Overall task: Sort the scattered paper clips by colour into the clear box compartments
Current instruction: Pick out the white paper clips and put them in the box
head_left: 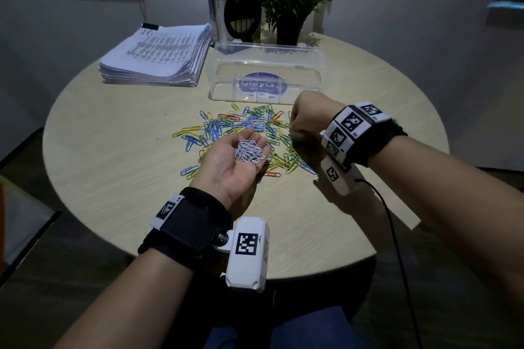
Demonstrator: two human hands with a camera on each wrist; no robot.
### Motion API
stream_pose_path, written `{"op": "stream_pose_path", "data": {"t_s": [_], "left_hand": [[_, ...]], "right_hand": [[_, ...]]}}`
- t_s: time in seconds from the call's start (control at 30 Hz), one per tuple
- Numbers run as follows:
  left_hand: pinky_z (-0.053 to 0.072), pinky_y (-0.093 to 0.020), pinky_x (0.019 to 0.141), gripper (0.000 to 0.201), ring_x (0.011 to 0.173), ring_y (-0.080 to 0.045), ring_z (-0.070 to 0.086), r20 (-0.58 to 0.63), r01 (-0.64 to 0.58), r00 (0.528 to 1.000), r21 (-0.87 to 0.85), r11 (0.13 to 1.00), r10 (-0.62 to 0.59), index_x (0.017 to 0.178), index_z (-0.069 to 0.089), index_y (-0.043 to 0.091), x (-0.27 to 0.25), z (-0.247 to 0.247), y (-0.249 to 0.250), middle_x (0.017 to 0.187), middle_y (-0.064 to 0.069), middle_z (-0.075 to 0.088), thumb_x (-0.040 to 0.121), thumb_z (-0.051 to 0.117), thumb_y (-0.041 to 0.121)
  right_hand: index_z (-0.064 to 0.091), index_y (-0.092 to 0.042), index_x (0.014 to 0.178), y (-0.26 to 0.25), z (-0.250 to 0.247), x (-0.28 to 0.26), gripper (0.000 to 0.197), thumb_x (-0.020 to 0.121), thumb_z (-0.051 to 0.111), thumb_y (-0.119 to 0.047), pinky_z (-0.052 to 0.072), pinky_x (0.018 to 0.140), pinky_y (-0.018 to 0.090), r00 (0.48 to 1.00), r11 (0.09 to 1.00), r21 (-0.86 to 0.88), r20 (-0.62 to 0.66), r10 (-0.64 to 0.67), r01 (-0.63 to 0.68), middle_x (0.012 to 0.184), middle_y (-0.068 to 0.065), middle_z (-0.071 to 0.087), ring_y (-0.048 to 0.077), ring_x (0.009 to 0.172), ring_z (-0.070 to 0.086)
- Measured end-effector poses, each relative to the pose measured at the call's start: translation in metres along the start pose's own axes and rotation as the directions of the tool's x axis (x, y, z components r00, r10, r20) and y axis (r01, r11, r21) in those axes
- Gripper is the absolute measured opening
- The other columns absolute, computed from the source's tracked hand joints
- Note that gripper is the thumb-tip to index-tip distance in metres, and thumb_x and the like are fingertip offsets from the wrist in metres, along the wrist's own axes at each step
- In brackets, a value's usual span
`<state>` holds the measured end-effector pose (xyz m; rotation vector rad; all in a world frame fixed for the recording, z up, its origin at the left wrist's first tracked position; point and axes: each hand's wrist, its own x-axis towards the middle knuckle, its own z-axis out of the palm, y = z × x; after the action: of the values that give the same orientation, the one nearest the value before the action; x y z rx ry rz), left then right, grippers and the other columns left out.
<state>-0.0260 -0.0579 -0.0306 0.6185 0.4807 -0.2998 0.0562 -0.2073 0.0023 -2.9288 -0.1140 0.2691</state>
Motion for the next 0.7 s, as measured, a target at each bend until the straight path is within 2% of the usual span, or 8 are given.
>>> {"op": "stream_pose_path", "data": {"t_s": [0.1,0.2,0.27,0.37,0.47,0.53,0.6,0.7], "left_hand": [[0.043,-0.037,0.091,0.032,0.091,-0.024,0.057,-0.005,0.0,1.0,0.009,1.0,0.0,0.092,0.058,0.0,-0.001,-0.001,0.001,0.092,-0.015,0.059,0.101,0.03,0.013],[0.042,-0.036,0.092,0.033,0.097,-0.023,0.056,-0.005,-0.001,1.0,0.013,1.0,0.001,0.091,0.058,0.001,-0.001,-0.001,0.001,0.092,-0.015,0.059,0.101,0.03,0.013],[0.043,-0.036,0.091,0.032,0.096,-0.023,0.056,-0.003,-0.003,1.0,0.014,1.0,0.003,0.091,0.058,0.001,-0.001,-0.002,0.001,0.092,-0.014,0.059,0.101,0.03,0.012],[0.044,-0.035,0.088,0.031,0.084,-0.022,0.059,-0.001,-0.006,1.0,0.008,1.0,0.006,0.09,0.058,0.002,-0.001,-0.002,0.001,0.089,-0.013,0.059,0.101,0.03,0.011],[0.045,-0.035,0.084,0.03,0.081,-0.021,0.059,-0.005,-0.012,1.0,-0.001,1.0,0.012,0.089,0.057,0.002,-0.002,-0.004,0.0,0.087,-0.012,0.059,0.101,0.031,0.011],[0.048,-0.034,0.08,0.031,0.081,-0.02,0.059,-0.001,-0.011,1.0,-0.007,1.0,0.011,0.09,0.057,0.002,-0.003,-0.004,-0.002,0.086,-0.012,0.059,0.102,0.03,0.012],[0.049,-0.033,0.08,0.031,0.081,-0.02,0.059,0.001,-0.008,1.0,-0.009,1.0,0.008,0.09,0.057,0.002,-0.004,-0.004,-0.004,0.087,-0.012,0.059,0.101,0.031,0.012],[0.046,-0.033,0.086,0.031,0.082,-0.021,0.059,0.005,-0.011,1.0,-0.001,1.0,0.011,0.09,0.058,0.001,-0.007,-0.002,-0.006,0.088,-0.013,0.059,0.101,0.032,0.012]], "right_hand": [[0.071,0.0,0.098,-0.005,0.007,0.002,0.026,0.079,0.071,-0.017,0.043,0.064,0.025,1.0,0.998,-0.057,0.015,-0.005,0.006,0.094,0.015,0.069,0.028,0.088,0.064],[0.067,0.002,0.101,-0.009,0.009,0.003,0.025,0.084,0.065,-0.016,0.039,0.064,0.026,0.998,0.996,-0.089,0.056,0.005,0.0,0.087,0.013,0.059,0.026,0.081,0.055],[0.067,0.0,0.099,-0.008,0.009,0.004,0.023,0.082,0.066,-0.015,0.04,0.062,0.027,0.997,0.995,-0.098,0.079,0.006,0.002,0.086,0.012,0.059,0.024,0.079,0.054],[0.071,-0.002,0.087,-0.001,0.002,0.002,0.017,0.072,0.07,-0.011,0.045,0.059,0.026,0.997,0.999,-0.039,0.074,0.01,-0.007,0.077,0.01,0.065,0.021,0.07,0.057],[0.069,-0.007,0.081,0.007,-0.012,-0.006,0.008,0.075,0.072,-0.011,0.045,0.055,0.027,0.996,1.0,0.031,0.089,0.0,-0.003,0.065,0.003,0.059,0.016,0.058,0.052],[0.069,-0.006,0.083,0.013,-0.017,-0.011,0.011,0.076,0.073,-0.013,0.054,0.067,0.036,0.992,0.999,0.046,0.124,-0.015,0.01,0.067,0.002,0.06,0.018,0.064,0.055],[0.071,-0.001,0.089,0.017,-0.016,-0.016,0.016,0.076,0.068,-0.01,0.056,0.081,0.043,0.985,0.999,0.049,0.17,-0.012,0.004,0.071,0.006,0.062,0.021,0.07,0.056],[0.071,-0.001,0.09,0.017,-0.012,-0.022,0.02,0.073,0.066,-0.008,0.055,0.082,0.046,0.981,1.0,0.03,0.193,-0.005,-0.001,0.074,0.009,0.065,0.024,0.071,0.061]]}}
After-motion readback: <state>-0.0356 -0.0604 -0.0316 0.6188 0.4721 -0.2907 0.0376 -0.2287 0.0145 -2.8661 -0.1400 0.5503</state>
